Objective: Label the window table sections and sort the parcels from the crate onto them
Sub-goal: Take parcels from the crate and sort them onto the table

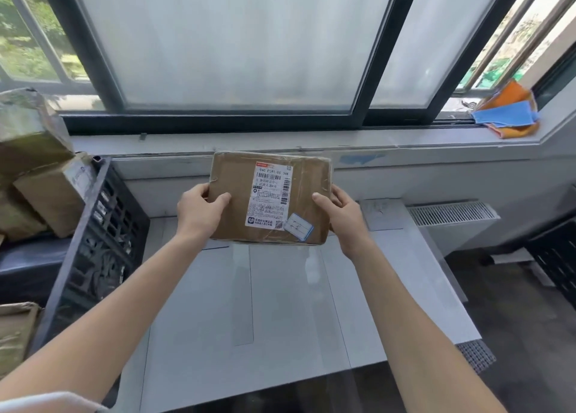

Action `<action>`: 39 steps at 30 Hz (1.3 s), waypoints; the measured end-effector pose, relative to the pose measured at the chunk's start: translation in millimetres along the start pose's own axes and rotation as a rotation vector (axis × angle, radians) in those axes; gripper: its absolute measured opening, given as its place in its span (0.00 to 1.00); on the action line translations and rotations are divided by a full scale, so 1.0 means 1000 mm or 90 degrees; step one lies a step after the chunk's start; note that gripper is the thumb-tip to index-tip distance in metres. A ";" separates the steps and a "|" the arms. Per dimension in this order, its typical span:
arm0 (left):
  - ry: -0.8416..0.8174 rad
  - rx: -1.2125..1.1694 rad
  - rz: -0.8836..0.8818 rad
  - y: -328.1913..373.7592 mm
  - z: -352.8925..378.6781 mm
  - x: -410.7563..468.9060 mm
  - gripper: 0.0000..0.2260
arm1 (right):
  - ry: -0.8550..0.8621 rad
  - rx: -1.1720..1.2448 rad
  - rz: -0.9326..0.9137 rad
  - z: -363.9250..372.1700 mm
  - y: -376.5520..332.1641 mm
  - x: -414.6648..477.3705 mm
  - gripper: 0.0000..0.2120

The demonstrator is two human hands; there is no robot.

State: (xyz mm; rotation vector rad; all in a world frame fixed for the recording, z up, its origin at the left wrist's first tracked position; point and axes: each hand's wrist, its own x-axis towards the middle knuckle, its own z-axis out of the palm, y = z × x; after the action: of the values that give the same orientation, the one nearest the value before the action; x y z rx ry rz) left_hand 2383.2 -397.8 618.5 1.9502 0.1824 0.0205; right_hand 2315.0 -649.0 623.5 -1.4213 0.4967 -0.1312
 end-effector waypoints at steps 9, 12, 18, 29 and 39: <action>-0.071 0.116 -0.045 -0.032 0.040 0.010 0.16 | 0.048 -0.034 0.080 -0.020 0.063 0.003 0.26; -0.115 0.182 -0.056 -0.035 0.062 0.020 0.21 | 0.076 -0.042 0.109 -0.028 0.085 -0.002 0.20; -0.216 0.278 -0.050 -0.035 0.100 0.039 0.25 | 0.188 0.016 0.175 -0.034 0.120 -0.012 0.24; -0.285 0.391 0.036 -0.034 0.153 0.047 0.26 | 0.298 0.173 0.343 -0.017 0.161 -0.032 0.25; -0.320 0.421 0.061 -0.043 0.171 0.047 0.27 | 0.325 0.202 0.413 -0.009 0.170 -0.032 0.22</action>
State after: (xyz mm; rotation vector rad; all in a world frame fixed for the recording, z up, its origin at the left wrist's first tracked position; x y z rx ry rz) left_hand 2441.7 -533.1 510.8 2.5436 -0.2739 -0.5200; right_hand 2247.9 -617.7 466.9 -0.8524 1.2754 -0.0424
